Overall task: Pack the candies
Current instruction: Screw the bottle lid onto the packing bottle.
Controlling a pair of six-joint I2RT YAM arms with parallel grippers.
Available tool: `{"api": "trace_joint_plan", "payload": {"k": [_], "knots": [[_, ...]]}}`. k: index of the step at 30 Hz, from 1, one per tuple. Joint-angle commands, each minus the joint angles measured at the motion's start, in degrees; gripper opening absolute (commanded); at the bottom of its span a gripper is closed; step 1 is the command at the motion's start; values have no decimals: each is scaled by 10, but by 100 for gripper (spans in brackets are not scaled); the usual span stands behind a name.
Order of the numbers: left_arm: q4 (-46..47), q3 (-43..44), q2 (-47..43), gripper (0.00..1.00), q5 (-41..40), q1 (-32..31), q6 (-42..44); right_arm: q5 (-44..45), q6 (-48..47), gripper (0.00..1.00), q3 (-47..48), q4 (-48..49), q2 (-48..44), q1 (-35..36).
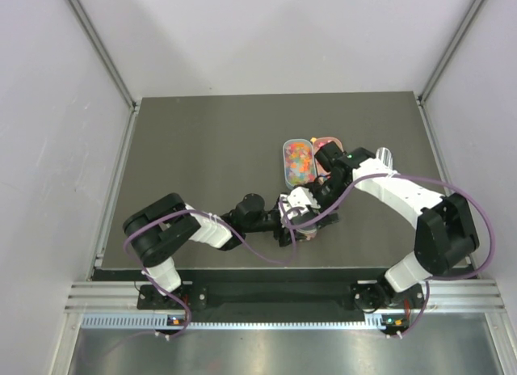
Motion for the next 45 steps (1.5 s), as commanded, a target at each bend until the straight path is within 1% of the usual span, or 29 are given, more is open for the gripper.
{"api": "trace_joint_plan", "payload": {"k": [1, 2, 6, 7, 8, 16, 20, 27, 31, 35, 36, 37, 39, 40, 41, 42, 43, 45], "knots": [[-50, 1, 22, 0, -10, -5, 30, 12, 125, 58, -21, 69, -11, 17], [-50, 3, 22, 0, -9, -5, 30, 12, 158, 56, -24, 77, -13, 17], [-50, 6, 26, 0, -9, -6, 31, 35, 247, 55, -55, 118, -30, 23], [-51, 6, 26, 0, -7, -5, 31, 42, 268, 55, -60, 141, -33, 24], [-51, 7, 26, 0, -6, -5, 32, 45, 303, 55, -64, 148, -36, 25], [-54, 7, 26, 0, -2, -6, 34, 85, 441, 55, -95, 211, -58, 39], [-54, 8, 27, 0, -3, -8, 37, 97, 494, 55, -88, 212, -47, 48], [-53, 4, 25, 0, -5, -9, 42, 156, 558, 55, -96, 233, -52, 80], [-53, 1, 23, 0, -7, -9, 41, 168, 610, 55, -96, 238, -50, 96], [-53, -1, 22, 0, -9, -9, 39, 169, 627, 57, -102, 240, -57, 102], [-54, 0, 22, 0, -9, -9, 41, 169, 628, 59, -103, 239, -58, 103], [-54, -1, 23, 0, -9, -10, 42, 168, 627, 66, -102, 235, -60, 103], [-53, -1, 24, 0, -9, -10, 43, 162, 620, 74, -101, 232, -65, 103], [-53, 0, 24, 0, -9, -9, 42, 163, 611, 83, -102, 233, -68, 103], [-53, 1, 25, 0, -10, -9, 43, 165, 606, 87, -103, 234, -69, 103], [-53, 0, 25, 0, -10, -9, 41, 171, 603, 97, -101, 233, -68, 103], [-54, 0, 26, 0, -9, -10, 40, 176, 599, 100, -100, 234, -67, 103], [-54, 1, 25, 0, -9, -9, 39, 184, 593, 100, -101, 233, -73, 102]]}}
